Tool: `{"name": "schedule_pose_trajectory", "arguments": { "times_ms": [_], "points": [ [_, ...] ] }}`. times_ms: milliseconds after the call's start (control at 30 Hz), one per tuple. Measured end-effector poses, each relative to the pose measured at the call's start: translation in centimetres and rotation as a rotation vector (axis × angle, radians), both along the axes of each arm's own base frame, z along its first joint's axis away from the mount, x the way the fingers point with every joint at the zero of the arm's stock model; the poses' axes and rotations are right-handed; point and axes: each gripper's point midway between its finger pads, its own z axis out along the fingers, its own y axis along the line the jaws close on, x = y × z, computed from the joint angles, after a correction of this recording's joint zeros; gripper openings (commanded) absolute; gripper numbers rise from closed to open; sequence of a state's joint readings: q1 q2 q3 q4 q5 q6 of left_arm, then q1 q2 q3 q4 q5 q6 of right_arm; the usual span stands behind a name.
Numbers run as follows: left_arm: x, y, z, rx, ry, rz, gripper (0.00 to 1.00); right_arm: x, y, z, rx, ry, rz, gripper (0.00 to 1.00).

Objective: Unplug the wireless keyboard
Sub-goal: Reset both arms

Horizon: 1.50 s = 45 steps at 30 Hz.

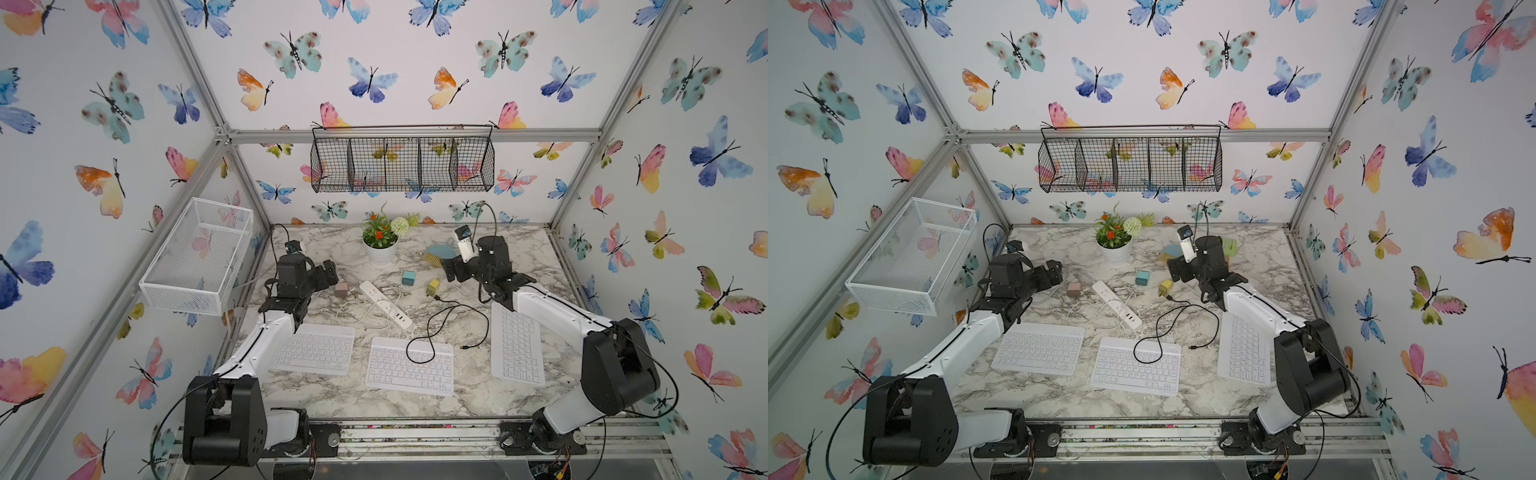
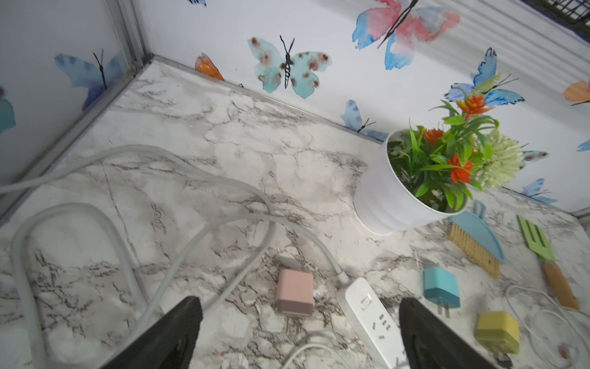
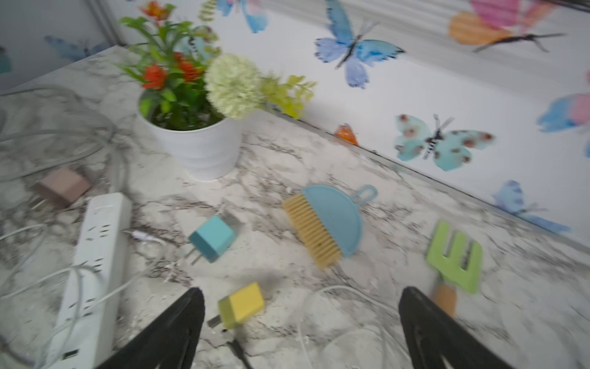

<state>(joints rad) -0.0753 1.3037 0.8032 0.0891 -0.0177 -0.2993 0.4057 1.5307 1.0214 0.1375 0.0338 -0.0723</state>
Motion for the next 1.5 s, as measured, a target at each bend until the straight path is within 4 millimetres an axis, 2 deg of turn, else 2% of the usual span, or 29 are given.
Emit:
{"name": "schedule_pose_trajectory", "arguments": {
  "times_ms": [100,167,333,467,567,667,767,800,867,933,1000,1067,1167,1233,1267,1500],
  "points": [
    [-0.1,1.6,-2.1,0.063,-0.004,0.058,0.98,0.3,-4.9,-0.3,0.019,-0.023,-0.157,0.98],
    [-0.4,2.6,-3.5,0.098,0.007,0.086,0.98,0.2,-7.9,-1.2,0.034,-0.029,-0.259,0.98],
    [-2.1,3.9,-6.4,0.205,0.006,0.088,0.98,-1.8,-15.0,-5.8,0.059,0.010,-0.504,0.98],
    [-3.3,4.2,-7.7,0.226,-0.025,0.079,0.98,-3.6,-18.6,-8.5,0.082,0.022,-0.634,0.98],
    [-3.2,4.5,-8.4,0.237,-0.047,0.079,0.98,-4.3,-19.1,-9.1,0.092,-0.003,-0.650,0.98],
    [-3.6,3.9,-9.7,0.249,-0.071,0.030,0.98,-5.2,-19.1,-9.1,0.103,-0.048,-0.641,0.98],
    [-5.9,3.1,-9.7,0.262,-0.184,0.006,0.98,-6.2,-18.6,-8.1,0.120,-0.116,-0.590,0.98],
    [-7.6,3.0,-10.5,0.272,-0.195,0.006,0.98,-6.4,-18.2,-7.7,0.121,-0.139,-0.561,0.98],
    [-8.8,3.1,-11.7,0.285,-0.168,0.015,0.98,-6.7,-17.8,-7.0,0.119,-0.185,-0.518,0.98],
    [-7.5,3.3,-11.0,0.291,-0.167,0.036,0.98,-6.8,-17.6,-7.1,0.113,-0.211,-0.499,0.98],
    [-5.6,3.6,-8.1,0.286,-0.258,0.067,0.98,-6.9,-17.1,-8.3,0.103,-0.195,-0.472,0.98],
    [-4.9,3.7,-6.6,0.282,-0.303,0.084,0.98,-7.3,-16.8,-9.2,0.091,-0.180,-0.452,0.98],
    [-4.8,3.9,-6.6,0.281,-0.299,0.093,0.98,-6.5,-16.8,-9.8,0.098,-0.216,-0.442,0.98],
    [-4.9,4.0,-6.9,0.283,-0.285,0.095,0.98,-6.3,-16.9,-12.2,0.078,-0.142,-0.442,0.98],
    [-4.9,4.0,-7.0,0.284,-0.279,0.096,0.98,-6.3,-17.1,-12.3,0.081,-0.148,-0.448,0.98],
    [-5.0,4.1,-7.2,0.286,-0.274,0.100,0.98,-5.9,-17.5,-10.7,0.107,-0.209,-0.461,0.98]
  ]
}}
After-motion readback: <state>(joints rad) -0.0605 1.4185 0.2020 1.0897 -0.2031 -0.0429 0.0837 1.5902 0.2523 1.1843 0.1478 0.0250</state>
